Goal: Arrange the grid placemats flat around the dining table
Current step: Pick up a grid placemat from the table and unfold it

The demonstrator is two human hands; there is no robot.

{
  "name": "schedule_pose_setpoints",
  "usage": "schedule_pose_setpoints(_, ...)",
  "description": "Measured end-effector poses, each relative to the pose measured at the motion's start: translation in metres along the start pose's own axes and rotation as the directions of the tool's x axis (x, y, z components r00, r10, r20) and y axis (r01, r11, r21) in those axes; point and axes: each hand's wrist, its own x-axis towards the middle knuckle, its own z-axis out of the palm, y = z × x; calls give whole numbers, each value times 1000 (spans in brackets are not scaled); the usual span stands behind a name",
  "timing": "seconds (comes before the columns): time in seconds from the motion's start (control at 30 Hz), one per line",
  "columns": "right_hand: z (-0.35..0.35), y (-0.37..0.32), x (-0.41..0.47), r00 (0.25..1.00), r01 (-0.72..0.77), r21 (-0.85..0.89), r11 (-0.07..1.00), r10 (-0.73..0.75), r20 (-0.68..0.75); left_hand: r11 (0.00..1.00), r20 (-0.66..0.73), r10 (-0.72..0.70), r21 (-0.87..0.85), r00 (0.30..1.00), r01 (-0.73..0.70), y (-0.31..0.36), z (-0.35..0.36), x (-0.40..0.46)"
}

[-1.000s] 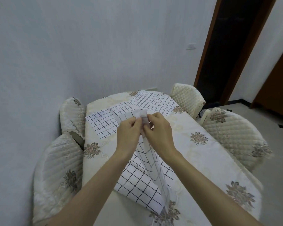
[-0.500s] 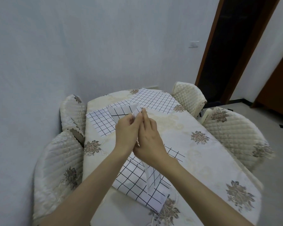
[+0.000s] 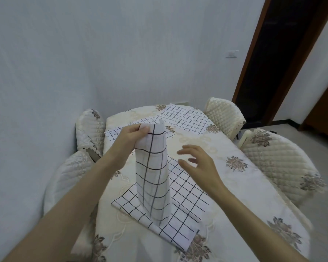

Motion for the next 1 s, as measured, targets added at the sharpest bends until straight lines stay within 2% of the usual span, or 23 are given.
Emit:
schedule_pose_setpoints(0.1,-12,1,11,980,-159,59,985,151,126,999,78,-29,-21,997,30,1,-6,-3)
schedule_pose_setpoints(0.13,-17,-1,16,977,-140,27,990,134,164,999,102,-29,-12,994,30,3,-5,-4)
schedule_pose_setpoints(0.2,-28,-9,27,973,-5,-55,998,18,232,1000,149,-18,5,989,18,6,-5,-4)
schedule_pose_setpoints(0.3,-45,-30,44,930,151,-144,978,-91,356,1000,210,28,1,977,-29,12,-6,-5)
schedule_pose_setpoints(0.37,-54,-42,53,901,185,-179,966,-94,425,998,212,65,3,975,-67,15,-7,-4)
schedule_pose_setpoints(0.5,-63,-41,64,852,129,-211,969,0,523,991,162,127,24,979,-133,20,-16,-2)
schedule_pose_setpoints(0.73,-75,-29,59,869,-50,-45,998,65,491,990,49,135,-41,990,-133,27,-40,-11)
schedule_pose_setpoints(0.9,-81,-32,59,922,-155,153,976,87,377,990,46,126,-70,991,-123,20,-50,-17)
schedule_pose_setpoints(1.0,-81,-37,57,948,-173,299,938,76,310,995,47,97,-4,994,-97,4,-64,-19)
